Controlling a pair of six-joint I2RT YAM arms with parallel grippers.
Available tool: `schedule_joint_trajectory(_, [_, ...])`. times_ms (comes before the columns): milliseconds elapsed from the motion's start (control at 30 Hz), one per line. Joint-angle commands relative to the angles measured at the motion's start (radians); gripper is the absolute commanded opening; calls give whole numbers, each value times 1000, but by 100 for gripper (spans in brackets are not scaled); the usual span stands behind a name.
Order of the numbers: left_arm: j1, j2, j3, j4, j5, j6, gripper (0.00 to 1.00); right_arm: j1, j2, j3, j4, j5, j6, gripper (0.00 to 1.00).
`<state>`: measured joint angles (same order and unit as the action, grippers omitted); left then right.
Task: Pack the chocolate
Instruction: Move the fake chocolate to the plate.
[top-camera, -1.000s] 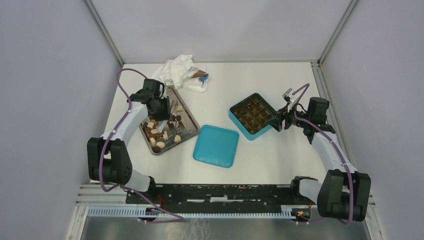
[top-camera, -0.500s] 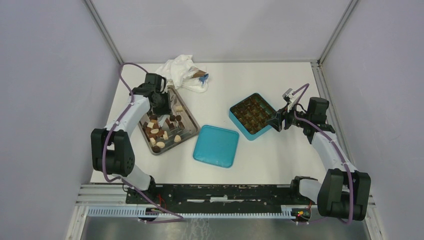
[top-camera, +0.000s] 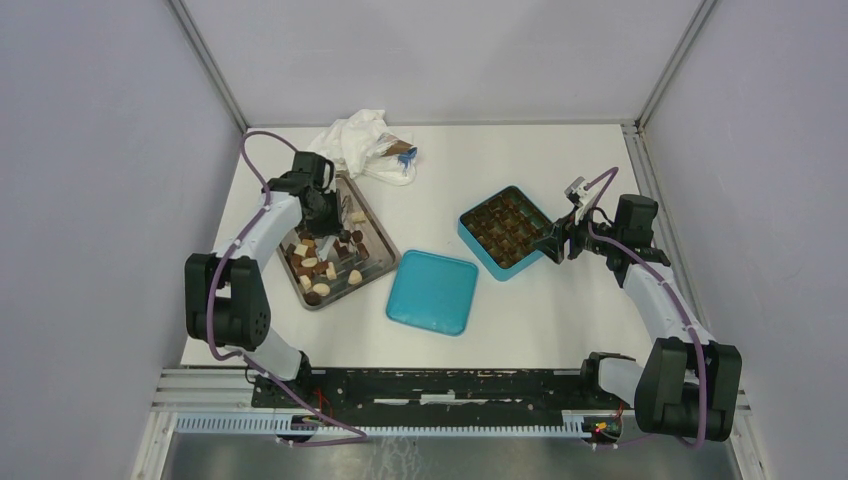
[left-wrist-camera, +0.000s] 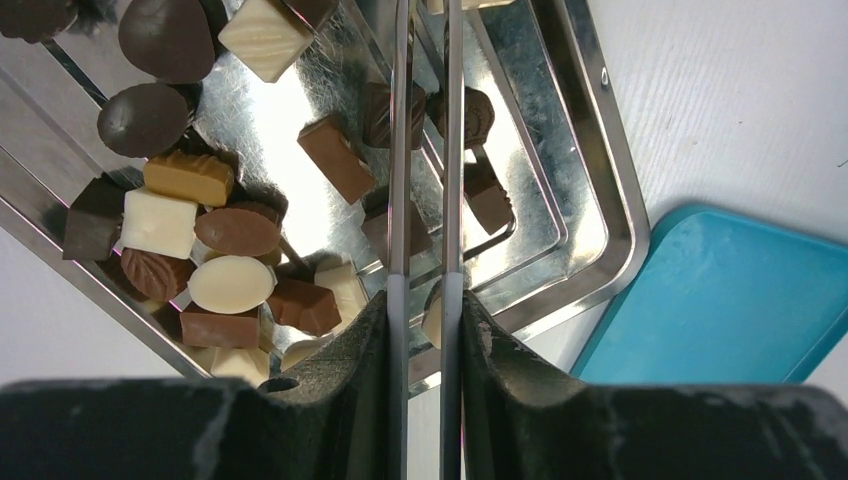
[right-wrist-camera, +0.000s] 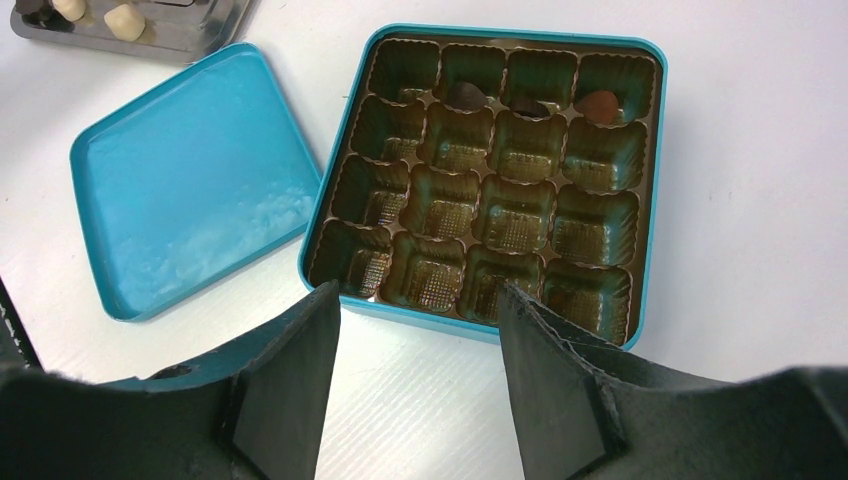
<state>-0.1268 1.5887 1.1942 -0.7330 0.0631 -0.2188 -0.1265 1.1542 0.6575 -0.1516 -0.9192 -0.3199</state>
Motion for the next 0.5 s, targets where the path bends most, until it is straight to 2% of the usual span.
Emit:
schedule_joint_trajectory(0, [-7, -52, -15, -8, 23, 38, 31, -4, 0, 40, 12, -24, -16, 65])
schedule_joint_trajectory(467, [-31, -132, -40, -55, 104, 29, 31, -4, 1, 40, 12, -24, -16, 65])
